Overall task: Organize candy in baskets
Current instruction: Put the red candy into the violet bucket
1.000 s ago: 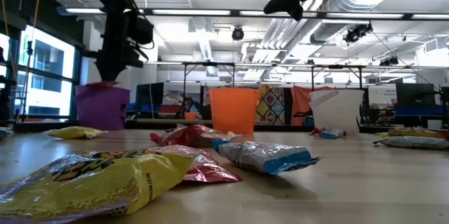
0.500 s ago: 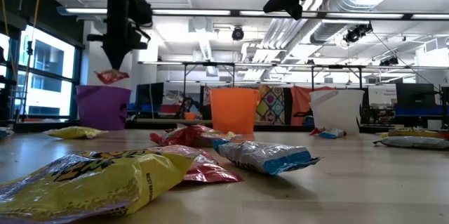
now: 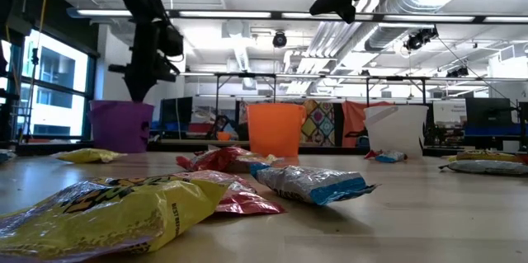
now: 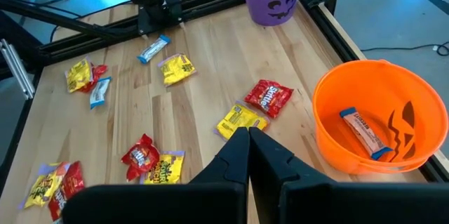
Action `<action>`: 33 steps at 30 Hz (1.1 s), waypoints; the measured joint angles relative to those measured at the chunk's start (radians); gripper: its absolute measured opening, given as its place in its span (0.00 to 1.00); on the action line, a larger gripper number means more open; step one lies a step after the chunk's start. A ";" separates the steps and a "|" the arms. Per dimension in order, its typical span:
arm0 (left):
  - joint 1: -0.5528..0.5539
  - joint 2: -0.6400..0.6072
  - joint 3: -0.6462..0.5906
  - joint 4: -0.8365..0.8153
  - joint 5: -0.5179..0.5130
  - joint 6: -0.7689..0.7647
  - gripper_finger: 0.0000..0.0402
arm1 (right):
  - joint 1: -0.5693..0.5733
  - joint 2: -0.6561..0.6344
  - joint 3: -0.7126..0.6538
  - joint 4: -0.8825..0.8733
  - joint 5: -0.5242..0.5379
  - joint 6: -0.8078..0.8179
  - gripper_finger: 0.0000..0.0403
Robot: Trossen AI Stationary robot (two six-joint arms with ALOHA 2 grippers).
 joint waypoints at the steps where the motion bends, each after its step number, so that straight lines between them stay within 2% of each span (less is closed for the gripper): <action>1: -0.003 0.009 0.000 -0.002 0.001 -0.006 0.00 | 0.000 0.000 0.000 0.000 0.000 0.000 0.00; 13: -0.011 0.048 -0.007 0.016 0.009 -0.030 0.00 | 0.000 0.000 0.000 0.003 0.000 -0.016 0.00; 16: -0.011 0.048 -0.049 0.055 0.039 -0.039 0.00 | 0.000 0.000 0.000 0.004 0.003 -0.022 0.00; 24: -0.005 0.049 -0.149 0.086 0.039 -0.074 0.01 | 0.000 0.000 0.000 0.012 0.009 -0.022 0.00; 28: -0.002 0.044 -0.157 0.084 0.033 -0.078 0.06 | 0.000 0.000 0.000 0.013 0.008 -0.023 0.00; 33: -0.026 -0.018 -0.157 0.118 0.033 -0.048 0.17 | 0.000 0.000 0.000 0.013 0.008 -0.023 0.00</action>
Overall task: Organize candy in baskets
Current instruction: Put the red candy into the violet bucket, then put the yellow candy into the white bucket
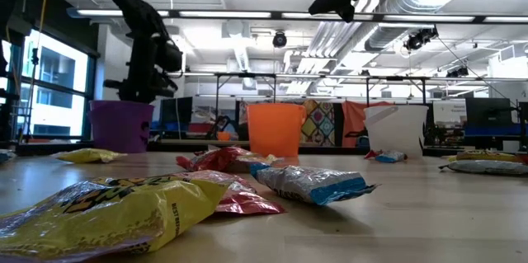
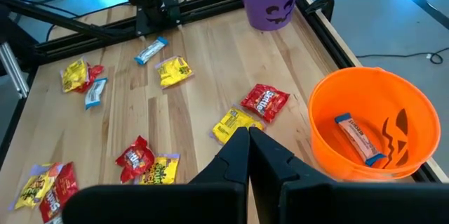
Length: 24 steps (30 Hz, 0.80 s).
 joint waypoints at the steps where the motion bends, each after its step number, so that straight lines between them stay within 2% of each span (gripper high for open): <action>1: -0.007 -0.019 0.000 0.006 0.000 0.007 0.19 | 0.000 0.000 0.000 0.000 0.000 0.000 0.00; 6: -0.058 -0.133 0.000 0.061 0.009 0.028 0.27 | 0.000 0.000 0.000 0.000 0.000 -0.025 0.00; 12: -0.163 -0.288 0.000 0.126 0.070 0.042 0.29 | -0.003 0.000 0.000 -0.001 -0.014 -0.088 0.00; 18: -0.327 -0.407 0.000 0.166 0.081 0.052 0.23 | -0.022 0.002 -0.005 0.009 -0.090 -0.128 0.00; 21: -0.423 -0.455 -0.036 0.246 0.081 0.045 0.19 | -0.027 0.000 -0.079 0.097 -0.145 -0.116 0.00; 24: -0.517 -0.507 -0.127 0.364 0.081 -0.005 0.14 | -0.031 -0.002 -0.176 0.187 -0.198 -0.080 0.00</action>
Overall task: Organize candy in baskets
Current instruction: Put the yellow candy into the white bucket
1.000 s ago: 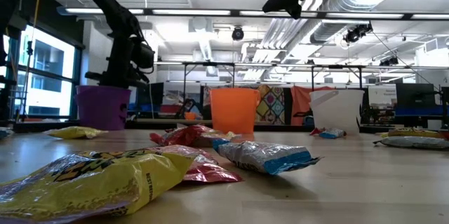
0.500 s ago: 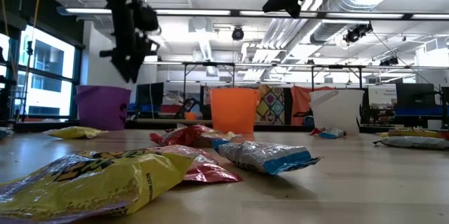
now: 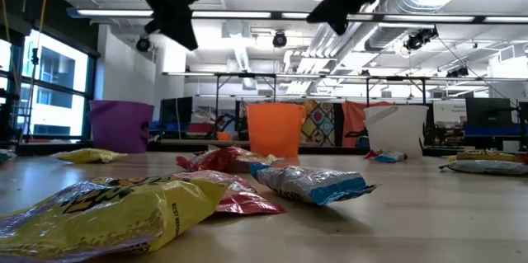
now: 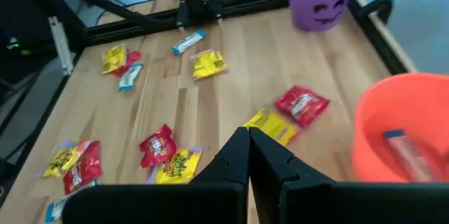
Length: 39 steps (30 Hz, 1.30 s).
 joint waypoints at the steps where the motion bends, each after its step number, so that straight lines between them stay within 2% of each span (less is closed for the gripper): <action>1: -0.033 -0.016 -0.034 0.039 0.000 -0.017 0.12 | 0.000 -0.001 -0.031 0.025 -0.012 0.014 0.00; 7: -0.236 -0.094 -0.242 0.266 -0.001 -0.126 0.01 | 0.018 -0.001 -0.155 0.066 -0.043 0.055 0.00; 10: -0.330 -0.117 -0.321 0.291 -0.030 -0.208 0.01 | 0.038 -0.001 -0.186 0.071 -0.073 0.103 0.00; 14: -0.452 -0.129 -0.402 0.323 -0.054 -0.278 0.00 | 0.100 -0.001 -0.191 0.067 -0.054 0.154 0.00; 20: -0.612 -0.128 -0.482 0.366 -0.053 -0.301 0.00 | 0.250 -0.001 -0.191 0.067 0.104 0.253 0.00; 25: -0.749 -0.122 -0.517 0.399 0.055 -0.288 0.00 | 0.369 -0.001 -0.191 0.084 0.228 0.390 0.00; 28: -0.853 -0.099 -0.532 0.410 0.076 -0.333 0.00 | 0.424 -0.001 -0.191 0.089 0.293 0.459 0.00; 32: -0.979 -0.041 -0.532 0.444 0.061 -0.348 0.00 | 0.488 -0.001 -0.191 0.089 0.370 0.513 0.00; 39: -1.100 0.144 -0.532 0.667 0.053 -0.432 0.05 | 0.537 -0.001 -0.191 0.097 0.426 0.571 0.00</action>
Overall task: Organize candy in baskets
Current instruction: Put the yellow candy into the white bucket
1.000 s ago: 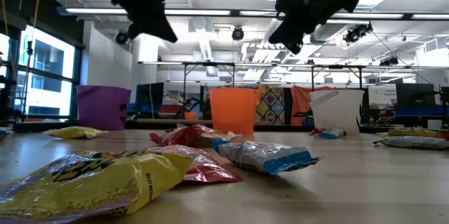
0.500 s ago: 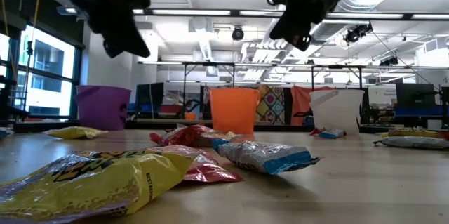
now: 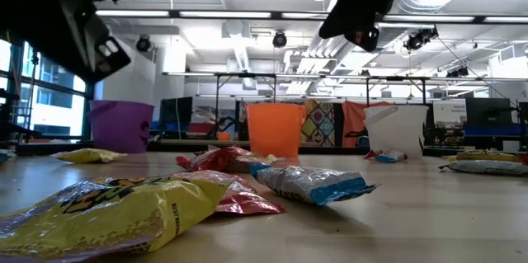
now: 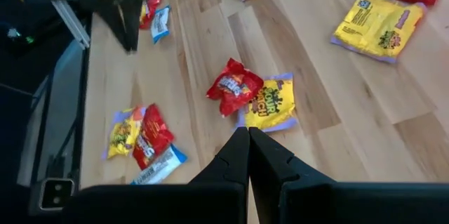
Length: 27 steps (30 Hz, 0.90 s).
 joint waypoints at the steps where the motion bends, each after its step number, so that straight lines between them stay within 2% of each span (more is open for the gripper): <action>1: -0.010 0.030 0.000 0.042 0.004 -0.011 0.07 | 0.005 0.000 0.000 0.000 0.001 0.000 0.00; 5: -0.044 0.141 0.037 0.133 0.002 -0.044 0.17 | 0.029 0.000 0.000 -0.001 0.001 -0.013 0.00; 13: -0.075 0.358 0.161 0.118 -0.002 -0.023 0.33 | 0.047 0.000 0.000 -0.001 -0.014 -0.051 0.00; 19: -0.073 0.447 0.228 0.093 -0.027 -0.014 0.37 | 0.049 0.000 0.000 -0.001 -0.036 -0.061 0.00; 24: -0.072 0.458 0.265 0.080 -0.078 0.056 0.37 | 0.049 0.000 0.000 -0.002 -0.044 -0.072 0.00; 27: -0.071 0.458 0.273 0.078 -0.071 0.079 0.38 | 0.048 0.000 0.000 -0.003 -0.047 -0.072 0.00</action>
